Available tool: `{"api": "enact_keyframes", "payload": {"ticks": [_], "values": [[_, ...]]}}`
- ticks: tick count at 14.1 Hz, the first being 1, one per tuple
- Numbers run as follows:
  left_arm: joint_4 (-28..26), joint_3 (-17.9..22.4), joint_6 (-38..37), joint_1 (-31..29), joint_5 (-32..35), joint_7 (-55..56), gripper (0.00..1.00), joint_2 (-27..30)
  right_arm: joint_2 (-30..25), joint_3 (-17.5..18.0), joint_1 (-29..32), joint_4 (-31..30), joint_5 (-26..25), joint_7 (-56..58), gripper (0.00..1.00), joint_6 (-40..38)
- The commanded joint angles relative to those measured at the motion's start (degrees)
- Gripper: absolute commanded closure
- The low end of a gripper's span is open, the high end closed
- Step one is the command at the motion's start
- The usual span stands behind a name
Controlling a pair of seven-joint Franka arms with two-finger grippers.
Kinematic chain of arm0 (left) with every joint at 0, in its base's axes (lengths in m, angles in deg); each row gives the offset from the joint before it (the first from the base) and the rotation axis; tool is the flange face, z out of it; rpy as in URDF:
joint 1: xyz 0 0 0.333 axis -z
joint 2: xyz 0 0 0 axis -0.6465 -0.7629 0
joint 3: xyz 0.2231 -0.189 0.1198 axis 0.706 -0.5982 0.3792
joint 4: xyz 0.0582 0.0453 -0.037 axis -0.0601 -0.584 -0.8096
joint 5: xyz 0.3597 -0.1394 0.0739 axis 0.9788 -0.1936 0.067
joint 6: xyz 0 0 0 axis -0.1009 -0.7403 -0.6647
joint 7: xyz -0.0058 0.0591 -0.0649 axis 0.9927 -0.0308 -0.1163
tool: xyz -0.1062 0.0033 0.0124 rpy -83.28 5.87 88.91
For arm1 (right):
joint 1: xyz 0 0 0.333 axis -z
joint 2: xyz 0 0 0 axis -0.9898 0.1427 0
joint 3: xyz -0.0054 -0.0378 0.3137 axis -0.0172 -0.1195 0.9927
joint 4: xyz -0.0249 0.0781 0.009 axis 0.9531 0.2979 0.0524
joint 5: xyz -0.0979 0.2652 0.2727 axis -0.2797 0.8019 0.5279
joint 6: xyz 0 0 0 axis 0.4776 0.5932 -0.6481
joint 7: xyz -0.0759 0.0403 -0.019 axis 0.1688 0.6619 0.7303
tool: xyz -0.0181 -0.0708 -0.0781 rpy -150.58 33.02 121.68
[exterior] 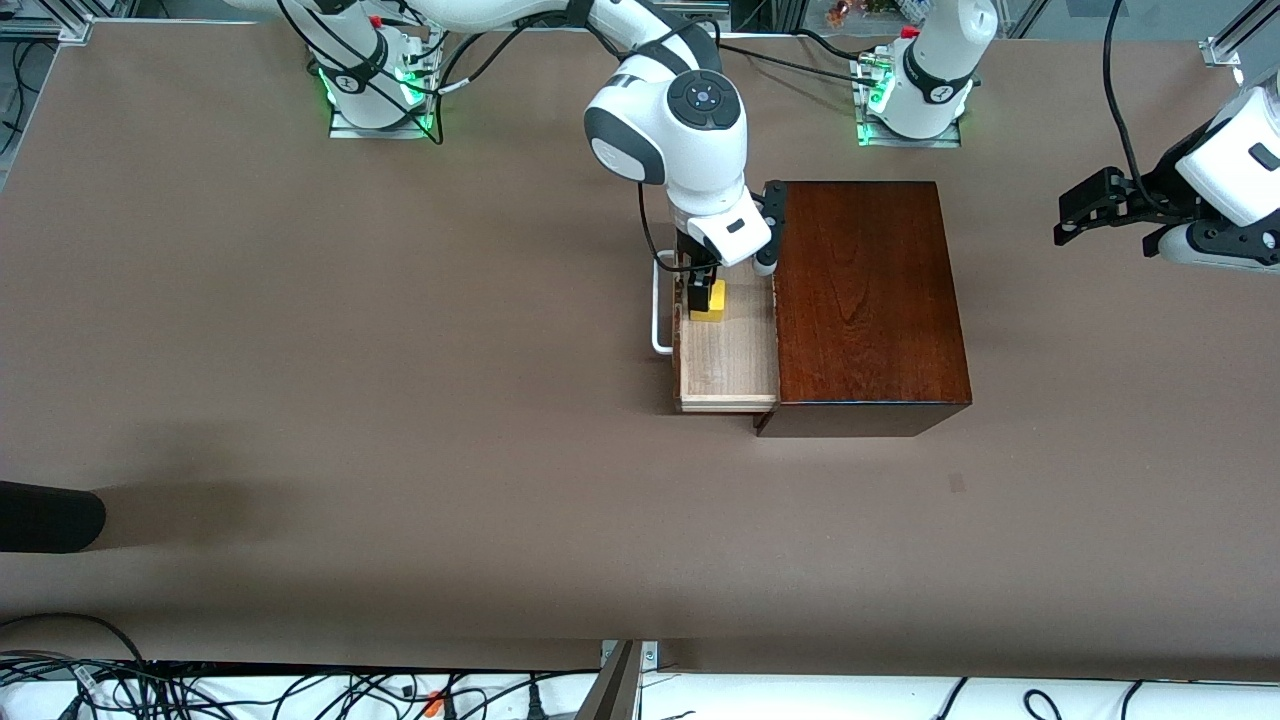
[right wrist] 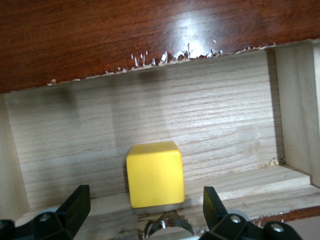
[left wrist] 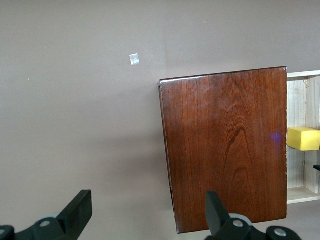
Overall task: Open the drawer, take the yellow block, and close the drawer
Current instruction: 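Close the right gripper on the yellow cube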
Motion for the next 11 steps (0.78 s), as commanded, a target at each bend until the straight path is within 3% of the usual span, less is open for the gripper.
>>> {"api": "enact_keyframes", "payload": {"ticks": [1, 11], "values": [[-0.6, -0.1, 0.7, 0.0, -0.3, -1.1, 0.0, 0.7, 1.5, -0.4, -1.4, 2.1, -1.9, 0.9, 0.0, -0.4], [-0.6, -0.2, 1.0, 0.0, -0.4, -1.1, 0.0, 0.7, 4.1, -1.4, -2.5, 2.2, -5.1, 0.7, 0.0, 1.6]]}}
